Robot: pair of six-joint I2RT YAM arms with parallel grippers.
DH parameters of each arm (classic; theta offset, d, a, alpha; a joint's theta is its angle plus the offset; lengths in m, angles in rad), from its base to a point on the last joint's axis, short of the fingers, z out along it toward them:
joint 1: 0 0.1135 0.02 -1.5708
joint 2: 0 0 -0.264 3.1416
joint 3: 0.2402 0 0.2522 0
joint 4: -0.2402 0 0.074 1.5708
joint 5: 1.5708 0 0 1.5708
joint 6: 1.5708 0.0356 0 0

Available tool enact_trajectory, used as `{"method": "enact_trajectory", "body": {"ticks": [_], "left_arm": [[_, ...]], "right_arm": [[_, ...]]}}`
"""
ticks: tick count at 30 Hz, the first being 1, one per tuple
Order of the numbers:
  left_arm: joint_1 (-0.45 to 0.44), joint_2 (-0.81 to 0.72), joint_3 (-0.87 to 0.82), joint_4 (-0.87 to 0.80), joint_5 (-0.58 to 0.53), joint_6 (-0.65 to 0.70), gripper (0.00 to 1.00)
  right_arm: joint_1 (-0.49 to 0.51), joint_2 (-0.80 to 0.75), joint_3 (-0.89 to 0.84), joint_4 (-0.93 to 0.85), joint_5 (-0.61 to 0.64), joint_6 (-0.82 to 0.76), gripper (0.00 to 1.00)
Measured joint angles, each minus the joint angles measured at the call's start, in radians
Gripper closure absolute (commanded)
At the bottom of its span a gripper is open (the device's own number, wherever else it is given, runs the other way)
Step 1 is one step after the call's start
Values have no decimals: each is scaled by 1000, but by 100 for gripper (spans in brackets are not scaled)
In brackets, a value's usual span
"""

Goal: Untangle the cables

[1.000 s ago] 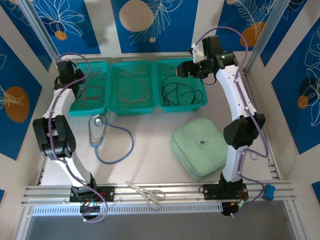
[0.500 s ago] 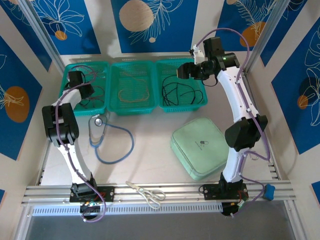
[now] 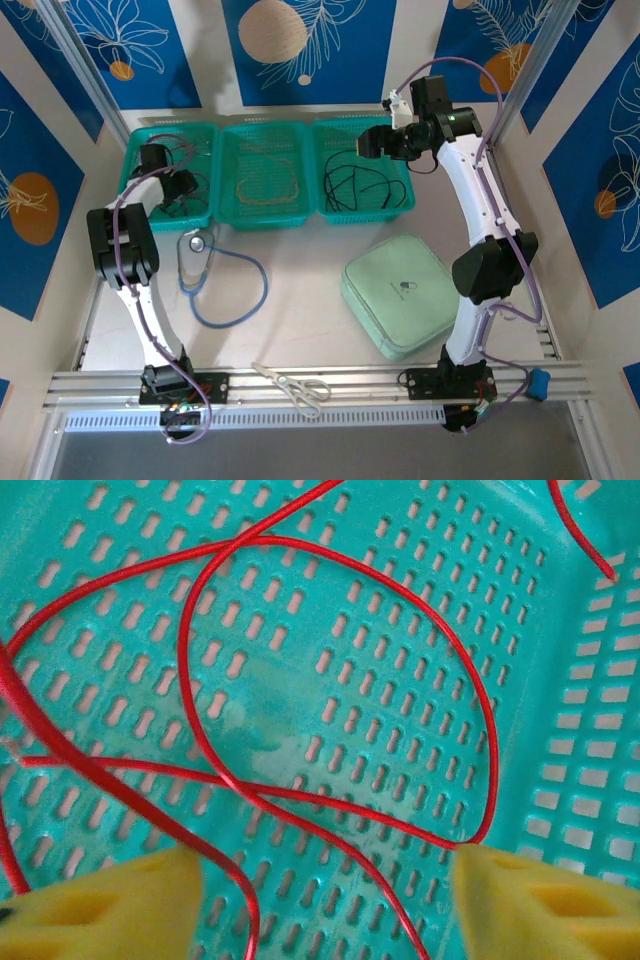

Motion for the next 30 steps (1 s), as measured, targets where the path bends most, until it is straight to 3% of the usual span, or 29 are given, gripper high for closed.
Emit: {"method": "enact_trajectory", "body": {"ticks": [5, 9, 12, 13, 14, 21, 30], "left_arm": [[0, -82, 0, -35, -21, 34, 1], [0, -181, 0, -42, -37, 56, 1], [0, -259, -18, -39, -47, 69, 1], [-1, -292, -37, -35, -50, 77, 1], [-2, -322, -57, -32, -50, 83, 1], [-55, -593, -330, 64, -48, 151, 1], [-238, -901, -815, 414, 21, 259, 1]], "right_arm": [[0, -10, -16, 11, -5, 0, 27], [-3, -34, -49, 38, -14, 3, 26], [-14, -82, -124, 82, -26, 18, 12], [-20, -108, -166, 111, -29, 23, 2], [-26, -130, -203, 132, -31, 35, 1], [-60, -336, -554, 370, -12, 59, 1], [-66, -572, -1183, 865, 150, 37, 1]]}}
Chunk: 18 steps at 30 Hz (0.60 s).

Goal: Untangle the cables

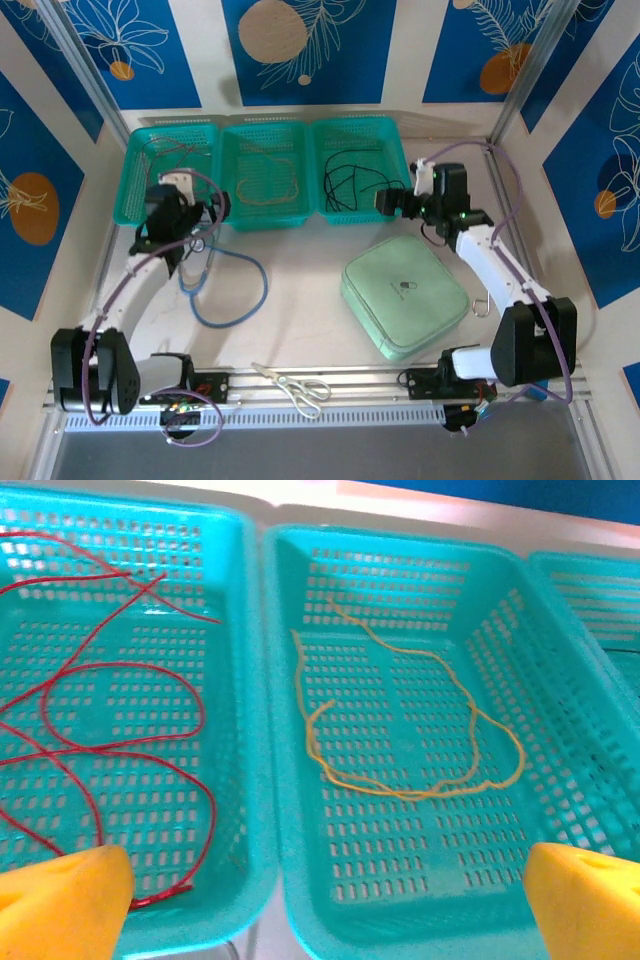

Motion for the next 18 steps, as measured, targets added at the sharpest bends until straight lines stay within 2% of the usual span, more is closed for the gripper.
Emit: {"method": "enact_trajectory", "body": {"ticks": [4, 9, 18], "left_arm": [[-2, -53, -169, 148, 27, 23, 1], [-2, -60, -251, 254, 29, 62, 1], [-2, -27, -415, 490, -66, 135, 1]], "right_arm": [[-1, -21, -172, 178, 100, -9, 1], [-19, -34, -322, 373, 211, -19, 1], [-73, -33, -476, 663, 303, -61, 1]]}}
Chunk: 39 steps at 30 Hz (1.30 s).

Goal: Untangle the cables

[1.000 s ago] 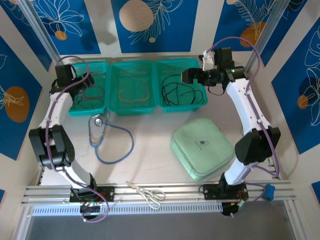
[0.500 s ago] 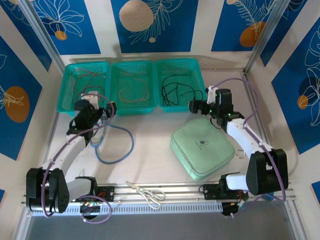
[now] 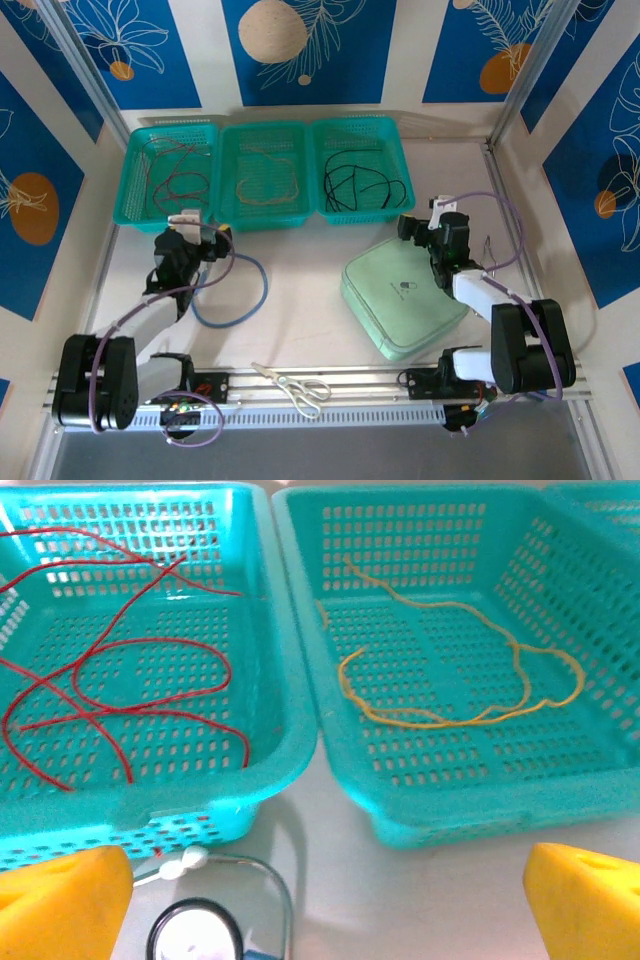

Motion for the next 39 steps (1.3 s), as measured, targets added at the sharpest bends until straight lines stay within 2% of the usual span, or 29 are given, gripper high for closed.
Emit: {"method": "enact_trajectory", "body": {"ticks": [7, 13, 19, 26, 30, 35, 39], "left_arm": [[0, 210, -90, 283, -48, 56, 1], [0, 413, -130, 562, -51, 77, 1], [0, 439, -167, 682, -43, 85, 1], [0, 439, -167, 729, 8, 111, 1], [0, 438, -162, 719, -5, 109, 1], [0, 420, -40, 524, -90, 84, 1], [0, 411, 7, 451, -123, 77, 1]], "right_arm": [[-23, 8, -28, 164, -17, -51, 1], [-3, -2, -67, 205, -32, -78, 1], [2, -28, -147, 250, -40, -79, 1], [18, 81, -210, 414, -71, -108, 1], [19, 154, -200, 512, -96, -122, 1], [-4, 204, -142, 496, -138, -120, 1], [-43, 219, -85, 420, -167, -98, 1]]}}
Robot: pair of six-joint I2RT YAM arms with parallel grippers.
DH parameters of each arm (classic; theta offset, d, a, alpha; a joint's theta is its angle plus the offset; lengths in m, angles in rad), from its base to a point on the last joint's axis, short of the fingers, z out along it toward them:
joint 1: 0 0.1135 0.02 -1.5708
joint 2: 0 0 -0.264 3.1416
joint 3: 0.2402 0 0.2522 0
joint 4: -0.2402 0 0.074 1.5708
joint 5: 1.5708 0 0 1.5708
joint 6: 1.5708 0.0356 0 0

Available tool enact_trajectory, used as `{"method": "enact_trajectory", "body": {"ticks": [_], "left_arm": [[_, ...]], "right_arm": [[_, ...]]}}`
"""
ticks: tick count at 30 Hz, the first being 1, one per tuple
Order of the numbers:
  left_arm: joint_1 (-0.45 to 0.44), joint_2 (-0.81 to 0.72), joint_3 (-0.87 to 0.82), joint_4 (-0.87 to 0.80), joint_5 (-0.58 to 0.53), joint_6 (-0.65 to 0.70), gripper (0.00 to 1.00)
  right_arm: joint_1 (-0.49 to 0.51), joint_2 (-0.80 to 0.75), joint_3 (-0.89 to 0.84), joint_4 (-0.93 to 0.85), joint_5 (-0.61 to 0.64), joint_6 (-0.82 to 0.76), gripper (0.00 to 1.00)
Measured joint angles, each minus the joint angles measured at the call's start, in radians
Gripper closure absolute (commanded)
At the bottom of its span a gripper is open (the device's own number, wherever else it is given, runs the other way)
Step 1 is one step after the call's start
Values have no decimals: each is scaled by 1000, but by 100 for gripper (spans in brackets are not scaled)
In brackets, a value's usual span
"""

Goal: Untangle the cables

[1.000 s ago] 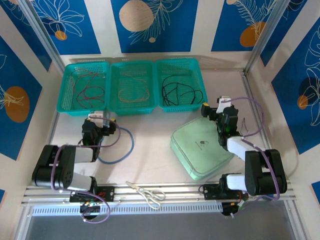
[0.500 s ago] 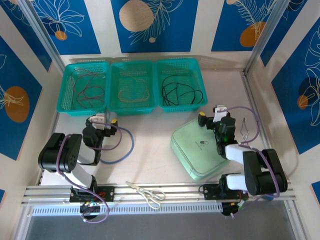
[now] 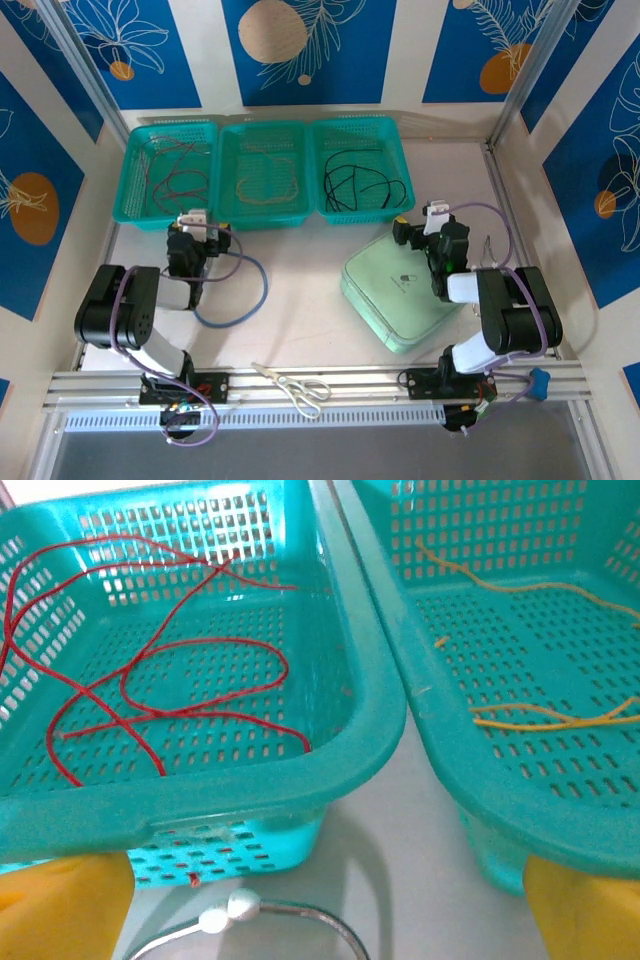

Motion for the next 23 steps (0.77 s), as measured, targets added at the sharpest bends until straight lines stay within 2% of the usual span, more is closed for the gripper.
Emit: {"method": "enact_trajectory", "body": {"ticks": [6, 23], "left_arm": [[0, 0, -3, -26, -21, -4, 1], [-2, 0, -3, -42, -40, -4, 1]], "right_arm": [[-34, 1, 24, -66, -45, 32, 1], [-36, 1, 29, -79, -53, 40, 1]]}}
